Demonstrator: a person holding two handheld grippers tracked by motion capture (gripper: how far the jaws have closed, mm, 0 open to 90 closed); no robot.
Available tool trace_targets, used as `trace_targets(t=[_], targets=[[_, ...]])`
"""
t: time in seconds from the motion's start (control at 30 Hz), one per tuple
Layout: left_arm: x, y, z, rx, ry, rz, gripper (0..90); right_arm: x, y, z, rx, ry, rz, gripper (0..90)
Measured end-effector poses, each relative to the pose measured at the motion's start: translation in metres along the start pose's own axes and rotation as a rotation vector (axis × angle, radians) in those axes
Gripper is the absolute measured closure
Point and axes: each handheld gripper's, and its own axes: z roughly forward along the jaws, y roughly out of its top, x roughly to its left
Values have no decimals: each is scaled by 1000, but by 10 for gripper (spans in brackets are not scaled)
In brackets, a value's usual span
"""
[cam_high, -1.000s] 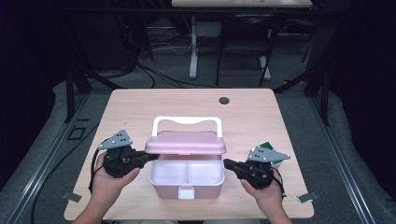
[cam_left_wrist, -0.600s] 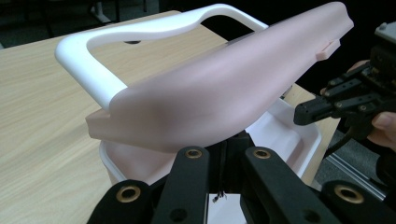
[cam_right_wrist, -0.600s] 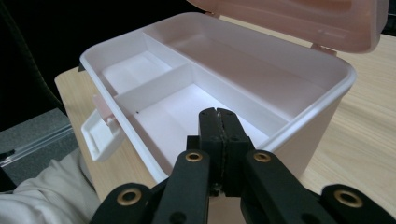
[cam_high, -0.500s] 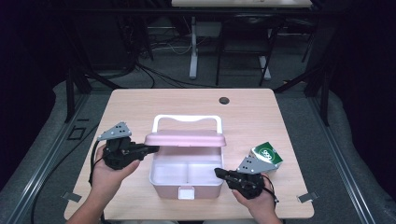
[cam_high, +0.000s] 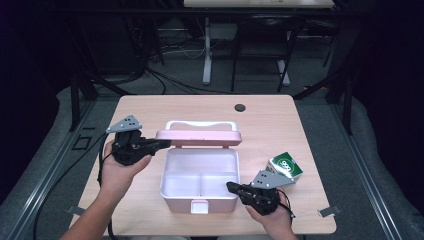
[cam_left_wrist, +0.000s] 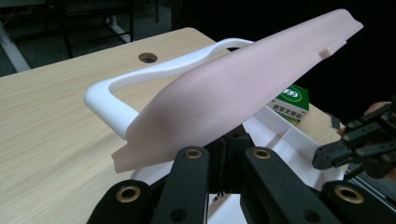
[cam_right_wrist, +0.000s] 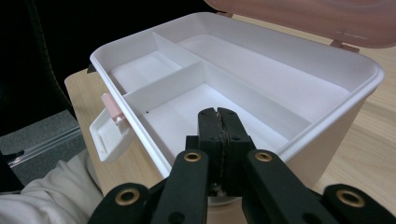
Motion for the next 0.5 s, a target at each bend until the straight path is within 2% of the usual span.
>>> trace_targets(t=[0.17, 0.3, 0.5], targets=[[5, 7, 3, -1, 6, -11, 900, 2, 0, 2, 12, 9, -2, 882], [10, 12, 7, -15, 1, -34, 900, 6, 0, 5, 13, 3, -20, 878], [18, 20, 13, -11, 25, -47, 900, 6, -1, 6, 16, 8, -18, 889]])
